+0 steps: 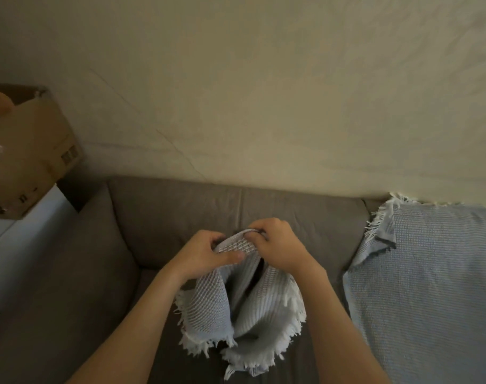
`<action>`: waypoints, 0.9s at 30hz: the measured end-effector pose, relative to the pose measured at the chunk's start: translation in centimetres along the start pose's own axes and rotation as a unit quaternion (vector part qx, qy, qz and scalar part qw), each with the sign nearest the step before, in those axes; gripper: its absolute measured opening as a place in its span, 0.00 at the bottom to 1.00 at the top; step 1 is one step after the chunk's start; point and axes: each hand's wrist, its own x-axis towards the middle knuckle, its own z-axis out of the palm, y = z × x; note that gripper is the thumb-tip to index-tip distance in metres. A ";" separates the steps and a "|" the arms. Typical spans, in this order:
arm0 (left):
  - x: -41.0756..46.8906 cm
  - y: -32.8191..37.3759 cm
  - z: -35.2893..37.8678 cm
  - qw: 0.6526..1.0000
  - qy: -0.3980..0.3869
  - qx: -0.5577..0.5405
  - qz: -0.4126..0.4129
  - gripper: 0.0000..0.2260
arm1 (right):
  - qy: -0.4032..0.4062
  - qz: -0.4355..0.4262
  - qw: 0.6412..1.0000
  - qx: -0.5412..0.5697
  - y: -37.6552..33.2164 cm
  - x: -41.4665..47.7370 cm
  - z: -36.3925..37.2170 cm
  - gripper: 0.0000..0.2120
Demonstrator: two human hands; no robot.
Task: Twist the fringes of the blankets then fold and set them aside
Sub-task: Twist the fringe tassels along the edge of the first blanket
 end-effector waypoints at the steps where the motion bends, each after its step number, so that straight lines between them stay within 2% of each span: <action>1: -0.2 -0.4 -0.1 1.000 -0.005 -0.004 0.001 0.15 | 0.014 0.006 1.000 0.003 0.2 0.1 -0.1 0.16; 3: -0.3 -0.9 -0.5 1.000 0.008 0.006 0.007 0.20 | 0.037 0.046 0.998 0.007 1.0 0.0 -0.5 0.17; 7: 0.1 -1.1 -1.6 0.998 0.035 0.050 0.002 0.19 | 0.089 0.178 0.979 0.036 2.9 -0.3 -1.0 0.20; 9: 0.4 -0.8 -1.6 0.995 0.049 0.086 0.004 0.17 | 0.148 0.247 0.957 0.039 3.2 -0.3 -0.6 0.21; 11: 0.7 -0.4 -1.4 0.988 0.067 0.142 0.003 0.16 | 0.224 0.319 0.919 0.066 3.2 -0.3 -0.1 0.21; 13: 1.0 -0.1 -1.1 0.981 0.089 0.170 0.014 0.16 | 0.268 0.343 0.892 0.122 3.4 -0.6 0.3 0.18; 15: 1.1 0.0 -1.1 0.983 0.098 0.151 0.032 0.13 | 0.243 0.303 0.912 0.130 3.4 -1.1 0.7 0.07; 16: 1.2 0.3 -1.0 0.985 0.091 0.138 0.041 0.10 | 0.218 0.257 0.934 0.116 3.0 -1.4 0.7 0.08; 18: 1.3 1.1 -0.4 0.987 0.063 0.136 0.053 0.08 | 0.144 0.123 0.973 0.131 1.6 -1.6 0.8 0.21; 20: 1.6 1.8 0.4 0.986 0.048 0.144 0.070 0.07 | 0.037 0.026 0.982 0.185 0.1 -1.8 1.5 0.26; 22: 1.9 2.1 0.6 0.981 0.050 0.164 0.089 0.05 | -0.030 0.003 0.979 0.200 -0.9 -1.7 2.1 0.20; 24: 2.0 2.1 0.1 0.977 0.054 0.187 0.089 0.09 | -0.018 0.010 0.988 0.152 -0.8 -1.4 2.0 0.06; 25: 1.9 1.7 -0.2 0.974 0.058 0.203 0.081 0.12 | -0.004 0.006 0.993 0.115 -0.3 -1.3 1.8 0.05; 27: 1.5 0.8 -0.8 0.970 0.058 0.229 0.052 0.16 | 0.015 0.008 0.998 0.066 0.4 -1.0 1.5 0.10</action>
